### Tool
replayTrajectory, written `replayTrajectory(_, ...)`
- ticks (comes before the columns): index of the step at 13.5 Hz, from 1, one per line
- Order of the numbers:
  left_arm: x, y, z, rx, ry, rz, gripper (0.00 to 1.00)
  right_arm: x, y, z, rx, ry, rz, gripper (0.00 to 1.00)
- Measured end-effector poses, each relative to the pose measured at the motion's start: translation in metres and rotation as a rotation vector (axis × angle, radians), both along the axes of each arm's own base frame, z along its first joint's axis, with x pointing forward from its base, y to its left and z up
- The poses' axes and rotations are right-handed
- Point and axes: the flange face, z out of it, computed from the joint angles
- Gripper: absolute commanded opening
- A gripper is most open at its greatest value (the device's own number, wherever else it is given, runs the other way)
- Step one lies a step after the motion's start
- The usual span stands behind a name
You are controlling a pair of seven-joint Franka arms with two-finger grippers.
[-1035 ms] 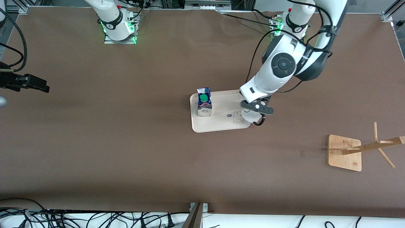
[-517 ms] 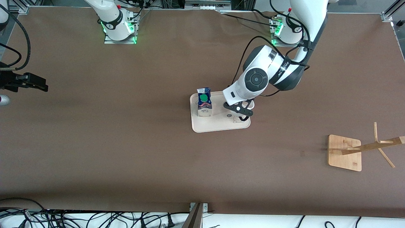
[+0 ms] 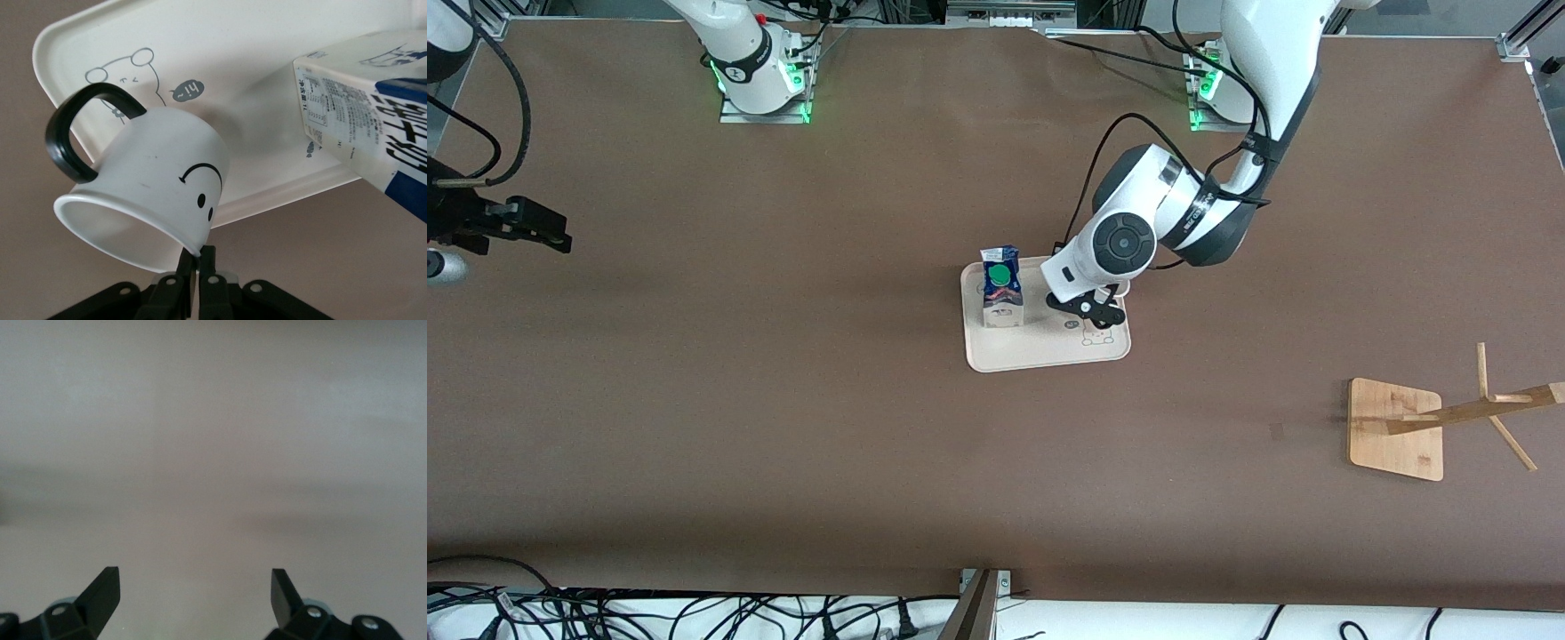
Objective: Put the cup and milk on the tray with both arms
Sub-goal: 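Carry the white mug with the left gripper onto the tray beside the carton, then open the left gripper to release the mug on the tray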
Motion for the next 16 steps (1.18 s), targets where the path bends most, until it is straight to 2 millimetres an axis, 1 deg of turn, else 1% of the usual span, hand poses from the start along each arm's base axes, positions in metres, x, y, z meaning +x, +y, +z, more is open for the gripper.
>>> replayTrajectory(2,0.001,0.001,-0.004,0.004,0.004,0.004,0.00,-0.007,-0.001,0.001,0.000,0.001,-0.002,1.00)
replayTrajectory(5,0.004,0.004,-0.007,0.009,0.006,0.012,0.00,-0.007,-0.006,0.000,0.000,0.004,-0.010,1.00)
replayTrajectory(6,0.005,0.005,-0.009,0.011,0.007,0.015,0.10,-0.007,-0.006,-0.001,0.000,0.006,-0.011,1.00)
replayTrajectory(7,0.006,0.007,-0.009,0.013,0.007,0.017,0.24,-0.008,-0.006,-0.001,0.000,0.009,-0.011,1.00)
replayTrajectory(9,0.007,0.007,-0.010,0.015,0.006,0.019,0.33,-0.008,-0.006,-0.001,0.000,0.016,-0.011,1.00)
replayTrajectory(11,0.009,0.007,-0.010,0.016,0.003,0.020,0.36,-0.009,-0.006,-0.002,0.000,0.022,-0.009,1.00)
replayTrajectory(14,0.013,0.008,-0.007,0.013,-0.007,0.026,0.43,-0.009,-0.007,-0.002,-0.002,0.026,-0.005,1.00)
replayTrajectory(15,0.015,0.009,-0.006,0.013,-0.009,0.028,0.49,-0.009,-0.007,-0.003,-0.001,0.028,-0.005,1.00)
replayTrajectory(16,0.017,0.009,-0.005,0.012,-0.014,0.031,0.60,-0.009,-0.006,-0.003,0.002,0.029,-0.006,1.00)
